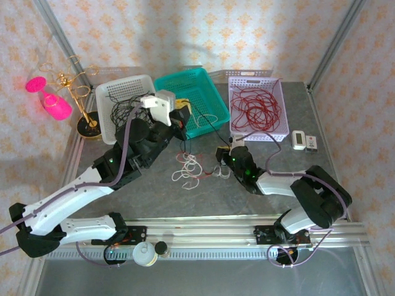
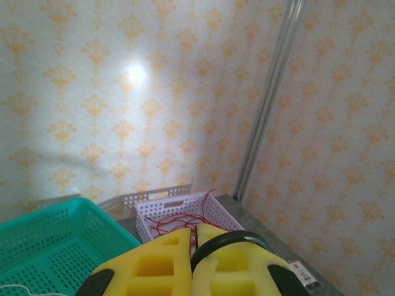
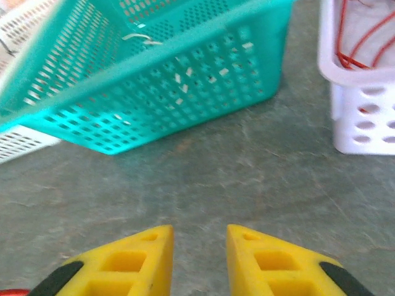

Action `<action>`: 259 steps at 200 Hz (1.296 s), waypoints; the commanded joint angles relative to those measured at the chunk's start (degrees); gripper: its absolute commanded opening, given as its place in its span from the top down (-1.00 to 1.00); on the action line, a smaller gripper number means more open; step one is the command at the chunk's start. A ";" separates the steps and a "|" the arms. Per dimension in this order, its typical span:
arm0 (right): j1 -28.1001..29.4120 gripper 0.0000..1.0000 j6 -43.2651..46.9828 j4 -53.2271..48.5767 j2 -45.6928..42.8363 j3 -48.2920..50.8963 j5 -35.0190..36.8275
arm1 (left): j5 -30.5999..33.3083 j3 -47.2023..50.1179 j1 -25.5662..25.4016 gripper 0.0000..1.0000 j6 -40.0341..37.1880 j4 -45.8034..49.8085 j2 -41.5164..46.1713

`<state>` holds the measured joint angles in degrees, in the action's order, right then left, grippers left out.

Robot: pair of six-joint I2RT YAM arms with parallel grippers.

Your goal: Untangle the cables

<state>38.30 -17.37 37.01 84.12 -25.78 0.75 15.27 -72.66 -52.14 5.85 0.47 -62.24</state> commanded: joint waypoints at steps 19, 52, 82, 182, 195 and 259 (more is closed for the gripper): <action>-0.38 0.23 0.78 -2.15 2.82 3.02 9.04 | 4.41 -7.44 -0.17 1.00 -2.07 -0.27 0.79; -0.84 0.12 -1.44 -1.19 2.17 5.50 11.49 | 5.82 -9.80 -0.19 1.00 -3.36 1.03 -0.22; -1.33 0.03 -3.30 -0.80 2.28 6.35 10.06 | 6.25 -12.78 -0.12 1.00 -4.08 2.50 -1.40; -2.27 -0.32 3.91 -4.71 -25.42 10.41 -11.06 | 9.64 -12.18 -0.07 1.00 -2.88 4.84 -2.50; -2.27 -0.34 6.32 -6.07 -29.79 8.88 -18.29 | 10.38 -10.57 -0.12 1.00 -1.50 4.92 -2.01; -3.18 -0.19 10.67 -5.87 -33.56 -0.69 -40.46 | 5.03 0.41 -0.09 1.00 3.67 0.56 0.25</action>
<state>36.14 -9.17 30.41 50.35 -23.46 -28.99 22.85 -75.40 -52.14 6.98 3.60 -63.75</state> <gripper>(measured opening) 0.611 0.041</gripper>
